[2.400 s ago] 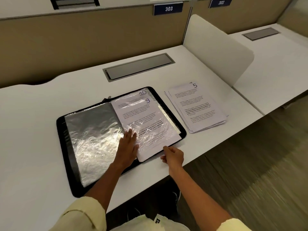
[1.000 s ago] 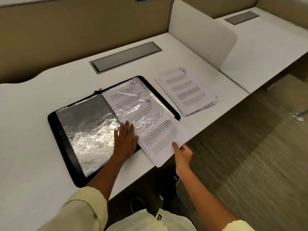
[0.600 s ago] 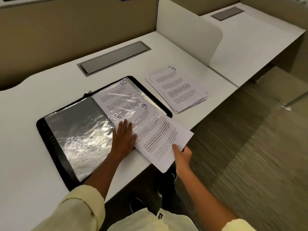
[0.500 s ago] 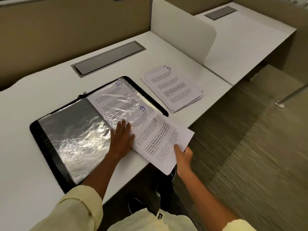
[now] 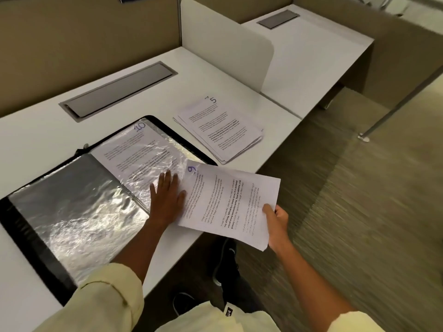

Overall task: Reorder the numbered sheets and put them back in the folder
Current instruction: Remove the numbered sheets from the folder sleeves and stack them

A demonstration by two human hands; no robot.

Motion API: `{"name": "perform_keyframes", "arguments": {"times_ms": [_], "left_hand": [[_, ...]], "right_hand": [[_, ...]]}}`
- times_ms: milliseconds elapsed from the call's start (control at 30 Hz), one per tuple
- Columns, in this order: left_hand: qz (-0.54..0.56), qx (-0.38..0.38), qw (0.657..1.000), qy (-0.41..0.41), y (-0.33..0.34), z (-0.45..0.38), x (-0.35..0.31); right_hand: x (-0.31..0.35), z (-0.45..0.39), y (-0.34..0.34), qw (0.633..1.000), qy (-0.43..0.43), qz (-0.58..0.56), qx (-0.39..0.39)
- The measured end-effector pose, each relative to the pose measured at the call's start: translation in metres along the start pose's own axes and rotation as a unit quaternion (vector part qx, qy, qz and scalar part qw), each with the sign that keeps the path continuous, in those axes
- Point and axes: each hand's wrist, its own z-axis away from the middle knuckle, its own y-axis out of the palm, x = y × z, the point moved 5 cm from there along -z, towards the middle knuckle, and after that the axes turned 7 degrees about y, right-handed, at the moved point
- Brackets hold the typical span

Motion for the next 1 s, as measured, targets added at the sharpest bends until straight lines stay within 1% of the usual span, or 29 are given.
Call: {"name": "perform_keyframes", "arguments": {"times_ms": [200,300,367,500,667,733,833,933,1000], "left_hand": [[-0.008,0.001,1.000,0.021,0.008,-0.023,-0.011],[-0.008,0.016,1.000,0.019,0.015,-0.036,-0.016],[-0.007,0.014,1.000,0.018,0.015,-0.042,-0.021],[-0.005,0.000,1.000,0.025,0.017,-0.054,-0.029],[0.002,0.005,1.000,0.030,0.019,-0.074,-0.035],[0.003,-0.003,1.000,0.020,0.018,-0.085,-0.036],[0.030,-0.037,0.999,0.007,0.010,-0.100,-0.030],[0.076,-0.071,0.994,-0.036,-0.002,-0.115,-0.018],[0.072,-0.091,0.991,-0.060,-0.012,-0.124,-0.010]], "right_hand": [[0.008,-0.001,-0.025,0.999,-0.005,-0.016,-0.042],[0.014,-0.002,-0.034,0.998,-0.006,-0.023,-0.054],[0.018,-0.004,-0.040,0.997,-0.002,-0.030,-0.064],[0.031,-0.009,-0.052,0.995,-0.009,-0.054,-0.083],[0.048,-0.026,-0.055,0.989,-0.005,-0.094,-0.111],[0.055,-0.037,-0.049,0.987,-0.001,-0.116,-0.109],[0.066,-0.056,-0.036,0.988,-0.002,-0.121,-0.096],[0.078,-0.078,-0.019,0.991,0.003,-0.119,-0.068],[0.086,-0.094,-0.005,0.991,0.006,-0.123,-0.046]]}}
